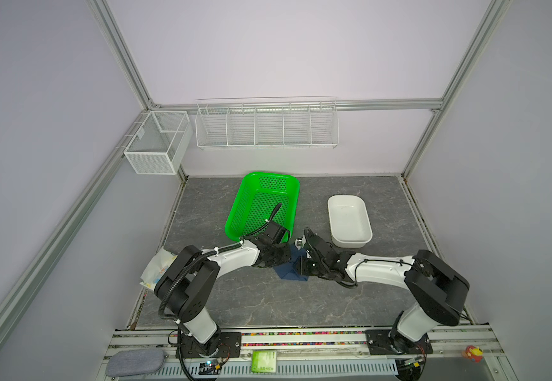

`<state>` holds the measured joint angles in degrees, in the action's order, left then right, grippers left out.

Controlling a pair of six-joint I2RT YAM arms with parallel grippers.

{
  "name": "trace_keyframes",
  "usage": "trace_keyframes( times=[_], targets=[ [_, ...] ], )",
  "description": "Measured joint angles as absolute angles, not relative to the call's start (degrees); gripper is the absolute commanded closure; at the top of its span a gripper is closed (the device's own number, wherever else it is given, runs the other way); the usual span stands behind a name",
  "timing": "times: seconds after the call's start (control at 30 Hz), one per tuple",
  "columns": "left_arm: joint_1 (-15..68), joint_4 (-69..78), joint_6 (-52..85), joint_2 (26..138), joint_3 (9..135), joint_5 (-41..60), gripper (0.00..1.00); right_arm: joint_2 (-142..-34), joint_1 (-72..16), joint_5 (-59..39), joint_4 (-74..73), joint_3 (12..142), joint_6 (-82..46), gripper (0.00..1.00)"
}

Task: Place the utensils on the paper napkin and roll it up

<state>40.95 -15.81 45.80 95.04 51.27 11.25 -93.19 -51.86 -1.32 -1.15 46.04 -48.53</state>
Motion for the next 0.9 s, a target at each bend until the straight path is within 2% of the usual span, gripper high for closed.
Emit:
trace_keyframes(
  times=[0.23, 0.57, 0.9],
  targets=[
    [40.95, -16.58, 45.17, 94.78, 51.20, 10.70, 1.00, -87.74, -51.55, -1.52, -3.38, 41.01, -49.69, 0.54],
    [40.95, -17.02, 44.29, 94.39, 50.85, 10.39, 1.00, -85.08, -50.35, -2.74, -4.47, 37.28, -51.46, 0.84],
    [40.95, -17.06, 44.05, 94.39, 50.85, 10.33, 1.00, -90.50, -50.48, -5.65, -5.82, 38.00, -51.44, 0.87]
  ],
)
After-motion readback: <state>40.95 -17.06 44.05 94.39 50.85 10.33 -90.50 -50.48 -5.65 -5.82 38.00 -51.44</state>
